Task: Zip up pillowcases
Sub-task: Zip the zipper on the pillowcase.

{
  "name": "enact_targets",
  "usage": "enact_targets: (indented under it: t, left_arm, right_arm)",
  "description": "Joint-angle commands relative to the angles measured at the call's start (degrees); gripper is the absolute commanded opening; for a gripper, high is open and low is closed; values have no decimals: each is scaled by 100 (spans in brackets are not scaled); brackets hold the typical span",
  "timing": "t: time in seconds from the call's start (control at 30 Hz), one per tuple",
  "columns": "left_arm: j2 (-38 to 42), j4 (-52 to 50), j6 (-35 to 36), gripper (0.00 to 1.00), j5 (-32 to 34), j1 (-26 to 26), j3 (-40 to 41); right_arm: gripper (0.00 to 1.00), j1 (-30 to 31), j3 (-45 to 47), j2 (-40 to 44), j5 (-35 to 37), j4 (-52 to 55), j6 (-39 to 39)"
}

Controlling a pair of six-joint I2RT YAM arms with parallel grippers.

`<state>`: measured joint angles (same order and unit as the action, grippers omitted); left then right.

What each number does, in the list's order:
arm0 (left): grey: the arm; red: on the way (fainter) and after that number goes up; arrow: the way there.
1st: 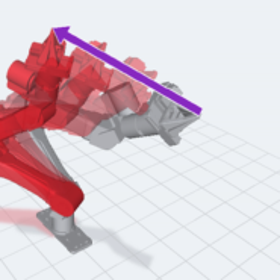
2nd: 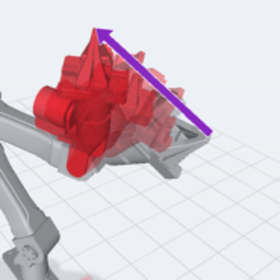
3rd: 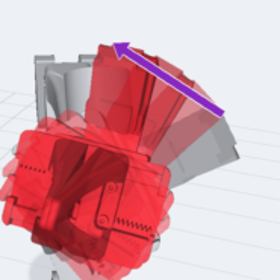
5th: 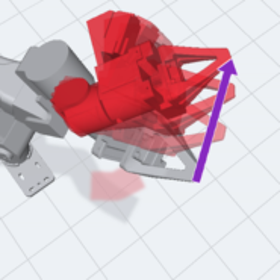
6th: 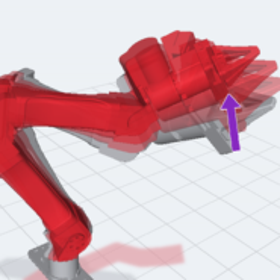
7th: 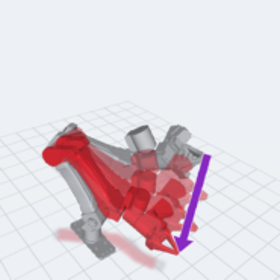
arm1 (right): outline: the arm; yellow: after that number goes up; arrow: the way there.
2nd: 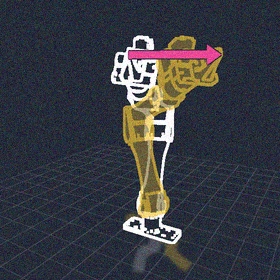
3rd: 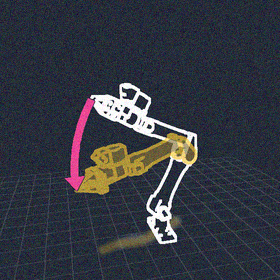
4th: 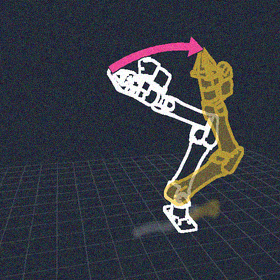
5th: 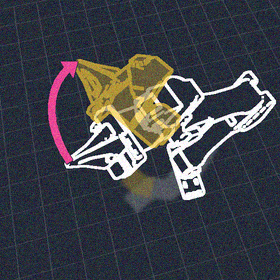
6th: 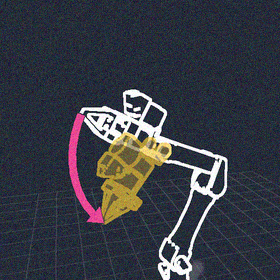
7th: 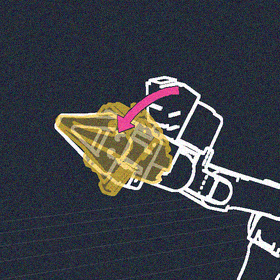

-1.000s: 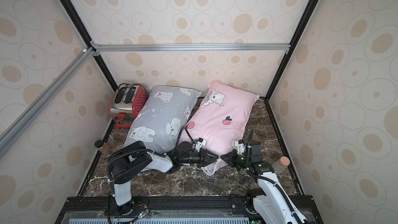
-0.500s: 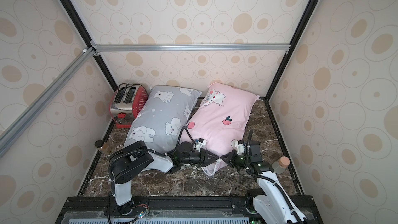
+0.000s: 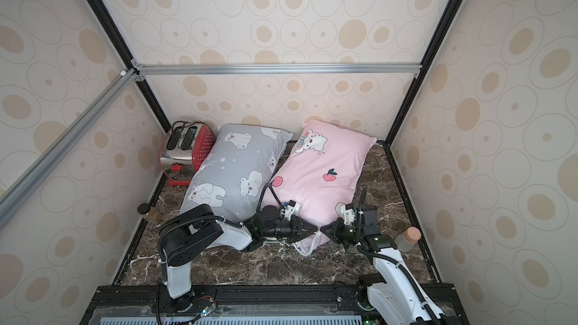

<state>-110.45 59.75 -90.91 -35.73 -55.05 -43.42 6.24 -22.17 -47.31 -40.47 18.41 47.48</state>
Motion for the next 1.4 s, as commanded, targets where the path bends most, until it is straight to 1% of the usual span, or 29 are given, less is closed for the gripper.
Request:
enact_targets:
  t: [0.0,0.47,0.67,0.9,1.23,1.37]
  left_arm:
    - [-141,-63,-179,19,-122,-59,-166]
    - [-191,-111,-172,21,-150,-111,-156]
    - [-211,-119,-181,19,-149,-128,-167]
    - [-244,-129,-187,11,-139,-129,-193]
    - [-300,-198,-194,7,-163,-164,-249]
    - [-301,-273,-173,1,-195,-164,-295]
  right_arm:
    - [0,-61,64,5,11,-5,5]
    - [0,-113,68,33,-13,-31,63]
    - [0,-132,80,21,-6,-20,26]
    - [0,-149,104,29,-40,-49,33]
    - [0,-176,121,107,-71,-22,93]
    - [0,-184,117,100,-75,-31,120]
